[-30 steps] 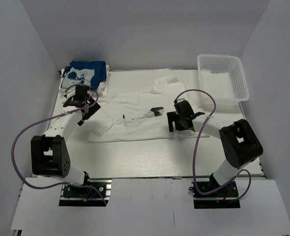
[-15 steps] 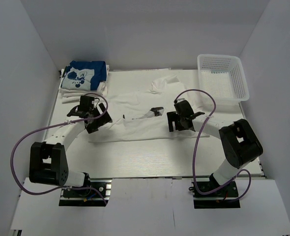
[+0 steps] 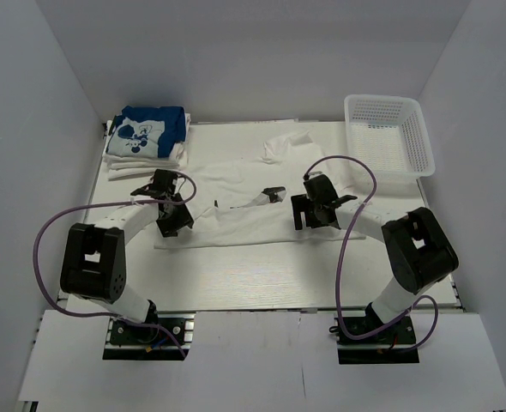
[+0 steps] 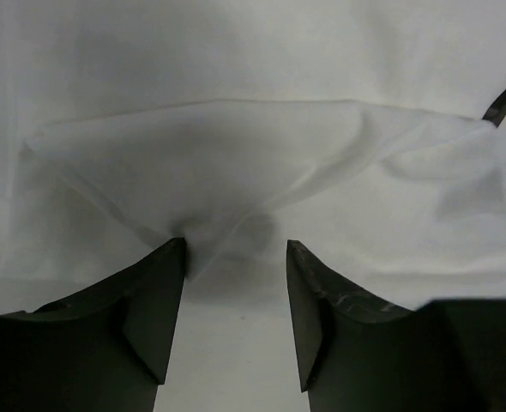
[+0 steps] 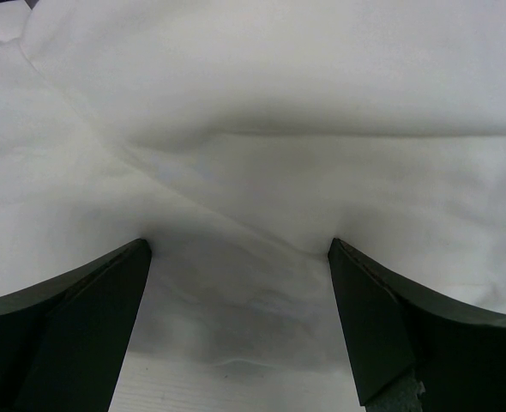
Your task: Fold and stack the t-shirts
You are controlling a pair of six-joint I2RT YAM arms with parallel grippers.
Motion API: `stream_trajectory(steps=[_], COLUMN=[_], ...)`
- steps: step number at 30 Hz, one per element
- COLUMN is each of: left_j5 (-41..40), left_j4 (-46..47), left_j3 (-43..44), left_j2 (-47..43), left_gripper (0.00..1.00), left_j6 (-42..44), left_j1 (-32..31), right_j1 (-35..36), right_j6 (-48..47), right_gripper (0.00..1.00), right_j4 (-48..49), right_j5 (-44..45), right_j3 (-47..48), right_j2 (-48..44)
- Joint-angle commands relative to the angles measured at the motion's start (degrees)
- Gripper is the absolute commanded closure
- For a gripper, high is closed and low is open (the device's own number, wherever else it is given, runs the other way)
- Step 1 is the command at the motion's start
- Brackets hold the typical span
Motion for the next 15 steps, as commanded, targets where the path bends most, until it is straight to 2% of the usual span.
stream_trajectory(steps=[1,3,4,6,10,15], left_j5=[-2.0,-2.6,-2.6,-3.3,-4.9,-7.6], left_j4=[0.5,1.0,1.0,0.5,-0.2,0.9], left_j3=[4.6,5.4,6.0,6.6,7.1,7.1], left_j2=[0.6,1.5,2.2,3.0,3.8,0.4], left_gripper=[0.42,0.59,0.80,1.00,1.00,1.00], left_j6=[-0.6,-0.6,-0.6,-0.6,-0.6,-0.6], left_j1=[-0.3,-0.3,-0.3,-0.3,-0.3,0.2], right_j1=[-0.1,0.1,-0.1,-0.1,-0.1,-0.1], right_j6=[-0.1,-0.1,-0.1,0.0,-0.1,0.0], right_gripper=[0.10,0.10,0.10,0.10,0.10,0.10], right_j4=[-2.5,-2.8,-2.8,-3.3,-3.6,-3.6], right_j5=[2.2,2.5,2.6,3.2,3.5,3.3], right_j3=[0.0,0.1,0.2,0.4,0.8,1.3], right_j2=[2.9,3.4,3.4,3.8,4.2,5.1])
